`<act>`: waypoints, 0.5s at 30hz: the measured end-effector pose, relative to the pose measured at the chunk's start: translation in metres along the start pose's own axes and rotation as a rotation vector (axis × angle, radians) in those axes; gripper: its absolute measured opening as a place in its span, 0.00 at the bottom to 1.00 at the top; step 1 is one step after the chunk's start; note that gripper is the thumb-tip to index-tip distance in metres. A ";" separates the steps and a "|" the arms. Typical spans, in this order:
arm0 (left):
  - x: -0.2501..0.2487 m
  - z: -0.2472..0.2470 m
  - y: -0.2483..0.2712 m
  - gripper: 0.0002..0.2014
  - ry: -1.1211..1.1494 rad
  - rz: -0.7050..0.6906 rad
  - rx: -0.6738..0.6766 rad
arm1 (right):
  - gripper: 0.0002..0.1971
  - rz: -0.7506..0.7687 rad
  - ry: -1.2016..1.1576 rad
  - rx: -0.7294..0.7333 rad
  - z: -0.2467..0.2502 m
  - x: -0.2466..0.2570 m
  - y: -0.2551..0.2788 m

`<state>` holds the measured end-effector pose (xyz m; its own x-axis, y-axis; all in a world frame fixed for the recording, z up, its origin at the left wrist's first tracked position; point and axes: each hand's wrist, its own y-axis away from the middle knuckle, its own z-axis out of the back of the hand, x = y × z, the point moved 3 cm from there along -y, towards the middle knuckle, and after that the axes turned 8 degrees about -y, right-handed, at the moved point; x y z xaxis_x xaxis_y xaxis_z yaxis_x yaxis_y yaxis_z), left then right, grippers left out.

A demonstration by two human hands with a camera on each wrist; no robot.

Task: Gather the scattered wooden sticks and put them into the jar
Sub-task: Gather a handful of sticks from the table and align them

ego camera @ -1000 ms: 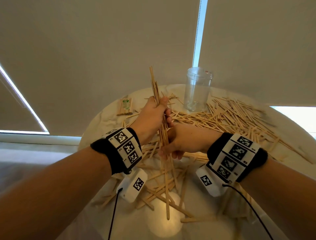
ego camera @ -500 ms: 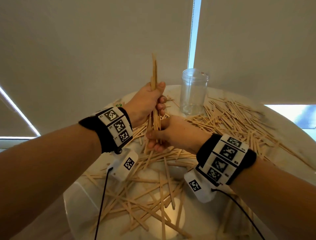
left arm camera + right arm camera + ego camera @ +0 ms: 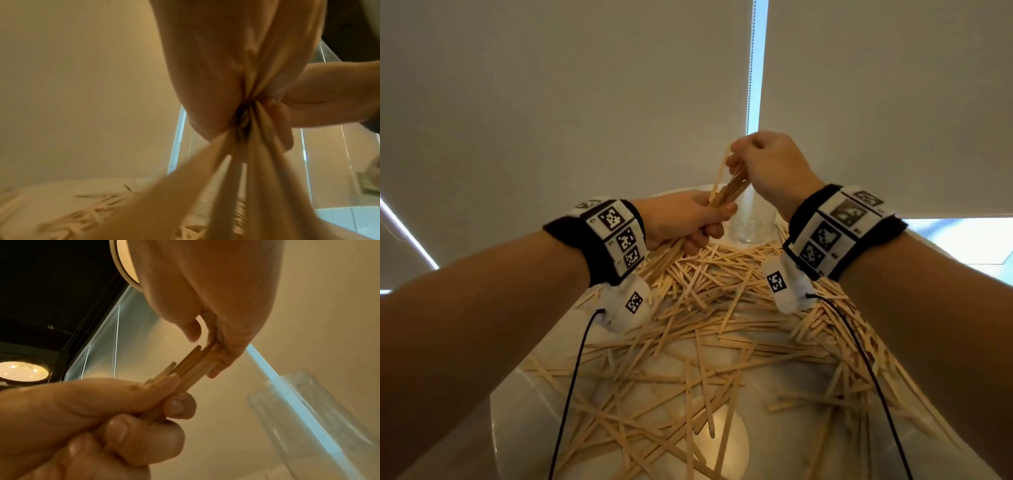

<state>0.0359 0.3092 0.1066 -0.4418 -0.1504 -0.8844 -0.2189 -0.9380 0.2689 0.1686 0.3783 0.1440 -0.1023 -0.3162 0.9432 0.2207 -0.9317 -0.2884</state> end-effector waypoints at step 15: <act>-0.004 -0.026 -0.011 0.07 -0.108 -0.115 -0.067 | 0.21 -0.227 0.195 0.380 -0.006 -0.016 0.017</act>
<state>0.0630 0.3123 0.0972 -0.5093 -0.0100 -0.8605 -0.2161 -0.9664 0.1391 0.1682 0.3659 0.1232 -0.3604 -0.1739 0.9164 0.5066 -0.8615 0.0357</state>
